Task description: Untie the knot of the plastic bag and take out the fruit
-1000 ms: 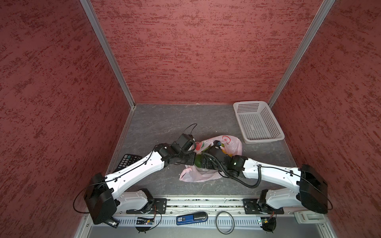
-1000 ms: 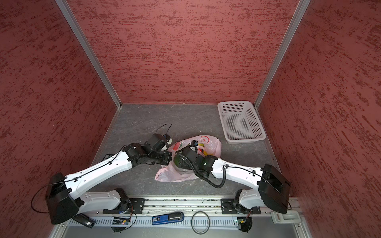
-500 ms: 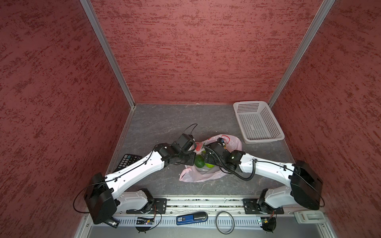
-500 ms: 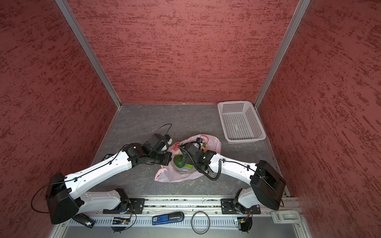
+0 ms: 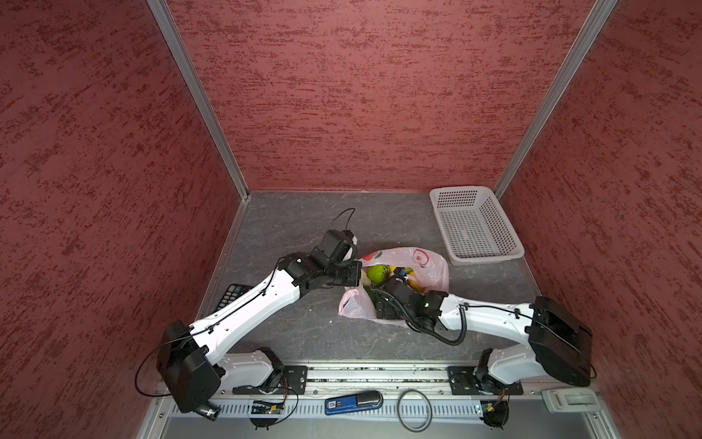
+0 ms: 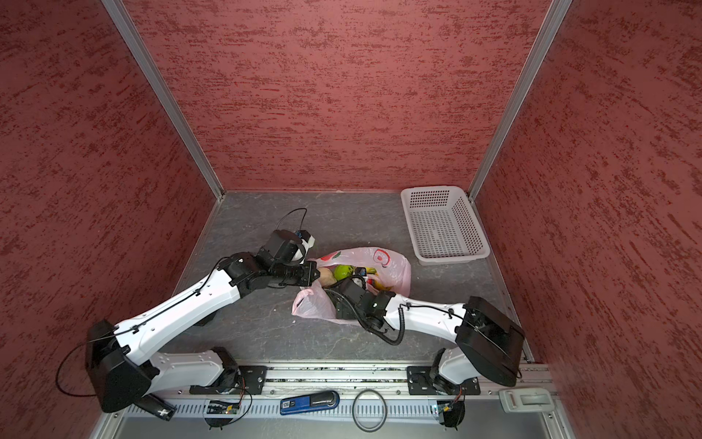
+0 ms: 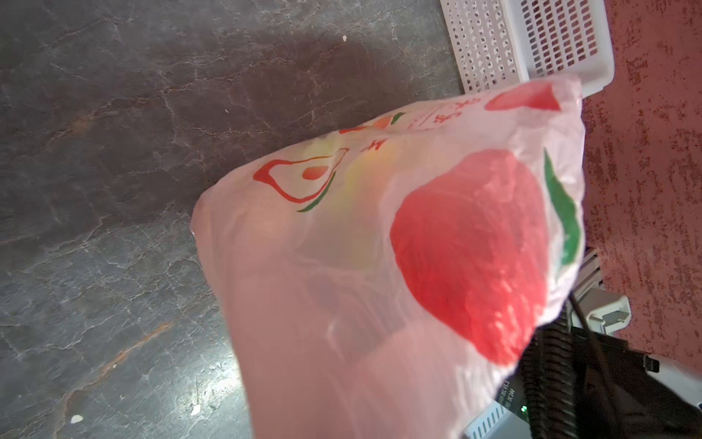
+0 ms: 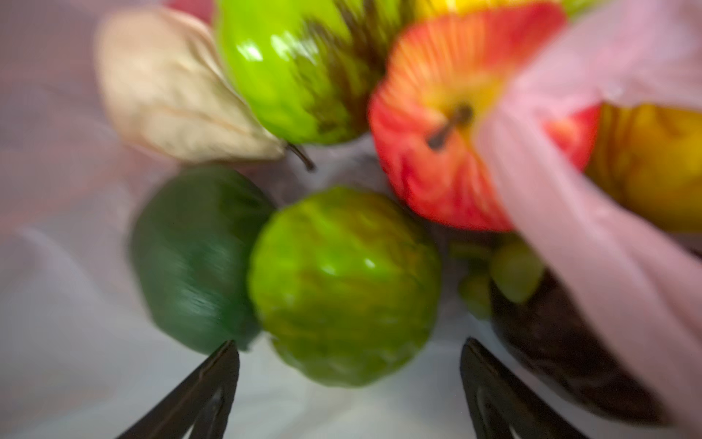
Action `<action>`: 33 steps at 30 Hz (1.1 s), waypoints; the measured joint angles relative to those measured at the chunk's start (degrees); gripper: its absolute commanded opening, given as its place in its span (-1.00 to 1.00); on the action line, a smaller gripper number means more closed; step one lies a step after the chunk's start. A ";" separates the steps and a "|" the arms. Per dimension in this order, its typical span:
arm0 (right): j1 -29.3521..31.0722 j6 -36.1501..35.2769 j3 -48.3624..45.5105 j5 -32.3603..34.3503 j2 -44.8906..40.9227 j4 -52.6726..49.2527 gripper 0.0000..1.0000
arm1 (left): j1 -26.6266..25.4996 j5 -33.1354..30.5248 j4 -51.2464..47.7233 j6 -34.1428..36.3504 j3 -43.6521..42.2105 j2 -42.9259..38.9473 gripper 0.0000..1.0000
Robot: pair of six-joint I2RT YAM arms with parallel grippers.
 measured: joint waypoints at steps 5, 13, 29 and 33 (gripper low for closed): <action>0.52 -0.46 -2.40 -0.24 0.00 -0.17 0.91 | 0.39 1.95 0.37 -0.07 -0.02 -0.02 -1.00; 0.55 -3.61 2.62 -0.79 -0.17 -2.29 0.97 | -1.11 3.10 1.53 0.07 -0.81 -1.31 -1.00; -12.11 -18.14 14.78 -9.09 4.35 -3.98 0.97 | -1.92 3.58 2.69 4.00 -2.75 -1.31 -1.00; -14.10 -17.62 14.86 -4.33 3.06 -5.53 0.97 | -2.64 3.50 2.86 3.93 -4.35 -1.31 -1.00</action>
